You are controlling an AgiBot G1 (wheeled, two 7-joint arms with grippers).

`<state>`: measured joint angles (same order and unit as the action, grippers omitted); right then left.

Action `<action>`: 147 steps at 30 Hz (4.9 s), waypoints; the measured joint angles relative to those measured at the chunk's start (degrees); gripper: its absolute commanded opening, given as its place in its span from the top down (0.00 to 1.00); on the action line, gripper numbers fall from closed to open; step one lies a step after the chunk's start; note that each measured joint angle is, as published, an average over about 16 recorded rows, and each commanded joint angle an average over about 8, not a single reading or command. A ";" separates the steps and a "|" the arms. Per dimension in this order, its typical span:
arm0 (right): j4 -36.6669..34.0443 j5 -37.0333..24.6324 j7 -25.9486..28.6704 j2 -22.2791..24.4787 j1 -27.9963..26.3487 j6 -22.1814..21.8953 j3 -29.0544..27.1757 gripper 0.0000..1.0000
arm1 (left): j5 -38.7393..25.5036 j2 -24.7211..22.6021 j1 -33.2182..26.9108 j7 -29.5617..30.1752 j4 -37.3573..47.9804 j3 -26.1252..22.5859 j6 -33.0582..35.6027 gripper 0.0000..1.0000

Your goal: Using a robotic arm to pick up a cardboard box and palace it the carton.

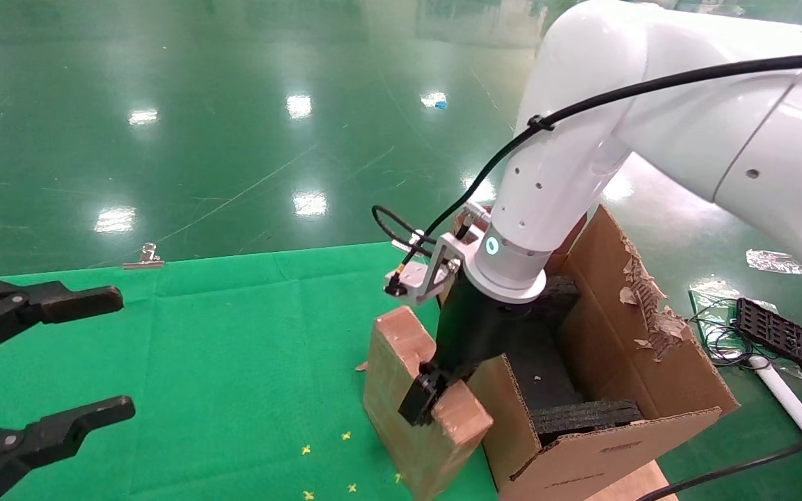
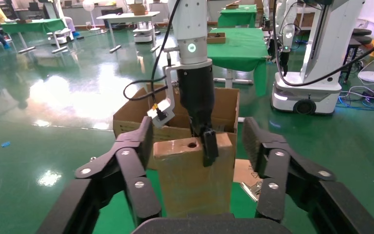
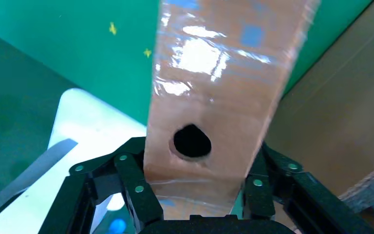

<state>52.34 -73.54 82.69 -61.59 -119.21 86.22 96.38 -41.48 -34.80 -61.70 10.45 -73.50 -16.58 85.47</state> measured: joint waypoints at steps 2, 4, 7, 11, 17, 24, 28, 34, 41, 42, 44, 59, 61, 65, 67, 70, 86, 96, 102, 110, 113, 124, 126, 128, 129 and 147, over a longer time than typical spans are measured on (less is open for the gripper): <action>0.36 0.62 -1.66 1.71 -0.93 -0.99 -1.06 1.00 | 0.01 0.00 0.00 0.00 0.00 -0.01 0.00 1.00; 0.63 1.20 -3.78 3.81 -2.14 -2.17 -2.33 1.00 | 0.01 0.01 0.00 -0.01 0.00 -0.01 -0.01 1.00; 0.59 1.86 -7.39 7.41 -4.38 -4.08 -4.39 1.00 | 0.02 0.01 -0.01 -0.01 0.00 -0.03 -0.01 1.00; -0.54 2.14 -12.54 12.65 -7.84 -6.70 -7.11 1.00 | 0.03 0.02 -0.01 -0.02 0.00 -0.04 -0.02 1.00; -4.68 -0.08 -18.59 19.33 -12.58 -9.55 -9.26 1.00 | 0.04 0.03 -0.01 -0.03 0.00 -0.06 -0.03 1.00; -11.74 -4.75 -20.86 23.86 -15.03 -9.92 -8.30 1.00 | 0.06 0.04 -0.02 -0.04 0.00 -0.09 -0.04 0.96; -15.69 -6.74 -21.29 25.32 -14.49 -9.07 -7.06 1.00 | 0.07 0.04 -0.02 -0.05 0.00 -0.10 -0.04 0.48; -21.50 -7.97 -21.85 25.93 -11.27 -7.36 -5.26 1.00 | 0.08 0.05 -0.03 -0.06 0.00 -0.12 -0.05 0.00; -28.29 -7.81 -23.17 24.32 -5.69 -6.25 -3.79 1.00 | 0.10 0.06 -0.03 -0.07 0.00 -0.15 -0.06 0.00; -29.26 -7.73 -23.40 23.97 -4.88 -6.21 -3.65 1.00 | 0.10 0.06 -0.03 -0.07 0.00 -0.15 -0.07 0.00; -31.19 -7.61 -23.89 23.21 -3.31 -6.27 -3.40 1.00 | 0.11 0.06 -0.03 -0.08 0.00 -0.16 -0.07 0.00; -42.89 -6.46 -27.60 17.24 6.51 -10.51 -3.18 1.00 | 0.14 0.09 -0.05 -0.10 0.00 -0.21 -0.09 0.00; -43.93 -6.07 -28.05 16.50 8.01 -11.71 -3.40 1.00 | 0.15 0.09 -0.05 -0.11 0.00 -0.21 -0.09 0.00; -45.66 -4.99 -28.90 15.15 11.21 -14.35 -4.04 1.00 | 0.16 0.09 -0.05 -0.11 0.00 -0.23 -0.10 0.00; -46.37 -4.38 -29.34 14.54 12.72 -15.64 -4.42 1.00 | 0.16 0.10 -0.05 -0.12 0.00 -0.23 -0.10 0.00; -47.23 -3.41 -30.03 13.73 14.77 -17.53 -5.05 1.00 | 0.17 0.10 -0.05 -0.12 0.00 -0.24 -0.11 0.00; -50.27 0.21 -33.06 10.99 21.88 -25.16 -7.51 0.99 | 0.20 0.12 -0.07 -0.15 0.00 -0.30 -0.13 0.00; -51.40 0.67 -33.87 10.42 22.36 -26.55 -7.83 0.00 | 0.23 0.14 -0.07 -0.17 0.00 -0.33 -0.14 0.00; -51.90 0.24 -33.89 10.31 21.45 -26.05 -7.54 0.00 | 0.24 0.14 -0.08 -0.18 0.00 -0.35 -0.15 0.00; -52.39 -0.45 -33.45 10.36 19.86 -24.87 -7.06 0.00 | 0.26 0.15 -0.08 -0.19 0.00 -0.38 -0.16 0.00; -52.42 -0.63 -33.39 10.43 19.07 -24.48 -6.93 0.00 | 0.26 0.16 -0.08 -0.19 0.00 -0.39 -0.17 0.00; -50.92 -0.16 -36.16 11.47 11.62 -22.14 -7.31 0.00 | 0.29 0.17 -0.09 -0.21 0.00 -0.42 -0.18 0.00; -50.36 0.08 -37.35 11.86 9.33 -21.57 -7.53 0.00 | 0.29 0.18 -0.09 -0.21 0.00 -0.43 -0.19 0.00; -49.72 0.38 -38.70 12.33 6.91 -20.99 -7.78 0.00 | 0.30 0.18 -0.10 -0.22 0.00 -0.43 -0.19 0.00; -49.38 0.58 -39.43 12.60 5.65 -20.72 -7.95 0.00 | 0.30 0.18 -0.10 -0.22 0.00 -0.44 -0.19 0.00; -41.42 6.51 -49.80 17.95 -1.25 -20.44 -15.22 0.00 | 0.34 0.20 -0.10 -0.26 0.03 -0.48 -0.20 0.00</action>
<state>10.92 -67.02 32.89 -43.64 -120.45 65.78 81.16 -41.14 -34.60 -61.80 10.19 -73.46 -17.07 85.27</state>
